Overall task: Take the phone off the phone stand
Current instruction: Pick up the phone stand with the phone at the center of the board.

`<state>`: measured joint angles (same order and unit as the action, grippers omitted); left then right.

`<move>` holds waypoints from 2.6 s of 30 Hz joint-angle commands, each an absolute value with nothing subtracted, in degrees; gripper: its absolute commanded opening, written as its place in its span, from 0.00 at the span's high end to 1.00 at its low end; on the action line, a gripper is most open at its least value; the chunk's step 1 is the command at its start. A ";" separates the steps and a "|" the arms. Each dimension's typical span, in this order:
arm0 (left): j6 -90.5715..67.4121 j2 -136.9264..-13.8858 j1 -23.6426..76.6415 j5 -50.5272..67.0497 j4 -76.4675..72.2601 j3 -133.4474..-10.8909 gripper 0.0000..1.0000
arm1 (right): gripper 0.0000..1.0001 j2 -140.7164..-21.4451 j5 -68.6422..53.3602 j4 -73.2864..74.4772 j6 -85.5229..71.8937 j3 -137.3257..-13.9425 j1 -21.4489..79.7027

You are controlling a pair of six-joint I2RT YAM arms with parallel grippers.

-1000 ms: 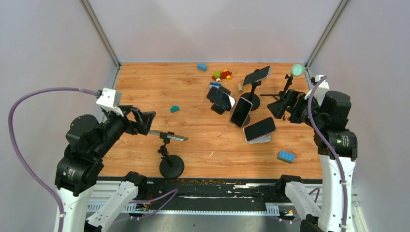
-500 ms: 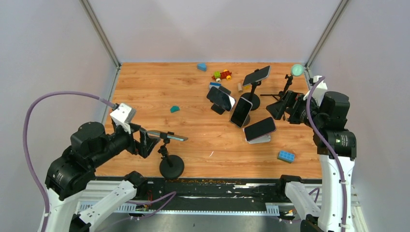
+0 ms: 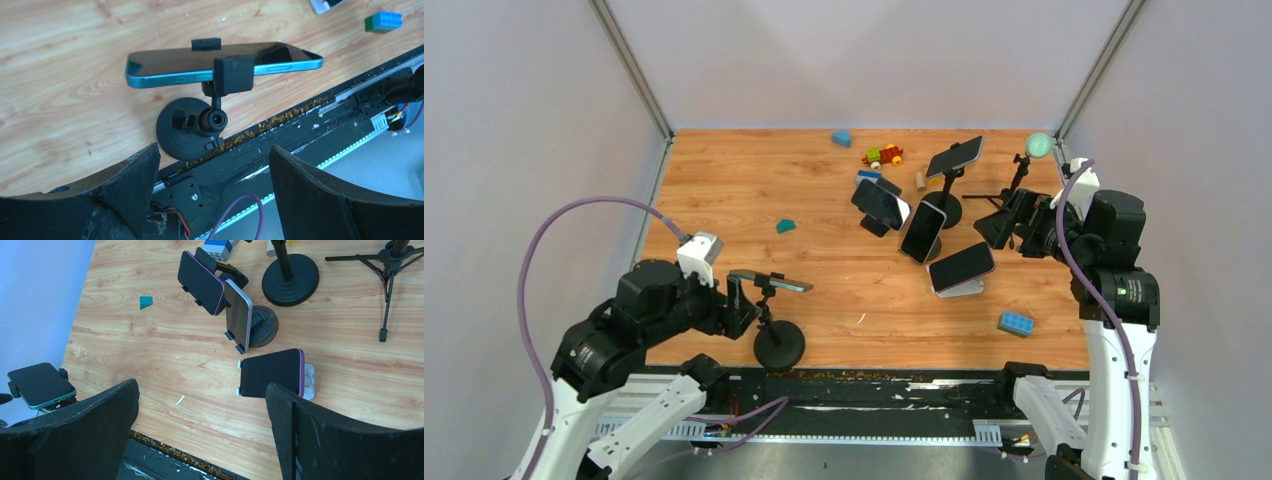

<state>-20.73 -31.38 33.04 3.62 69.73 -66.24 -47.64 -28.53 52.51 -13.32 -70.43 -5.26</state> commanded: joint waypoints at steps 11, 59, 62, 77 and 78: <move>-25.58 -31.60 33.32 2.78 59.03 -57.97 0.22 | 0.00 -47.66 -28.09 51.07 -12.22 -70.29 -4.91; -27.22 -32.56 33.38 2.57 46.73 -46.58 0.68 | 0.00 -47.94 -26.86 51.34 -12.07 -70.49 -4.92; -27.10 -32.59 33.36 2.73 44.80 -46.16 0.80 | 0.00 -47.68 -27.54 51.11 -12.04 -70.49 -4.91; -12.99 -38.18 33.35 4.87 33.52 -49.73 1.00 | 0.00 -48.72 -37.08 45.14 -9.43 -67.85 2.99; -12.25 -38.15 33.37 5.95 32.18 -49.74 1.00 | 0.00 -49.37 -36.77 45.17 -8.46 -67.93 4.86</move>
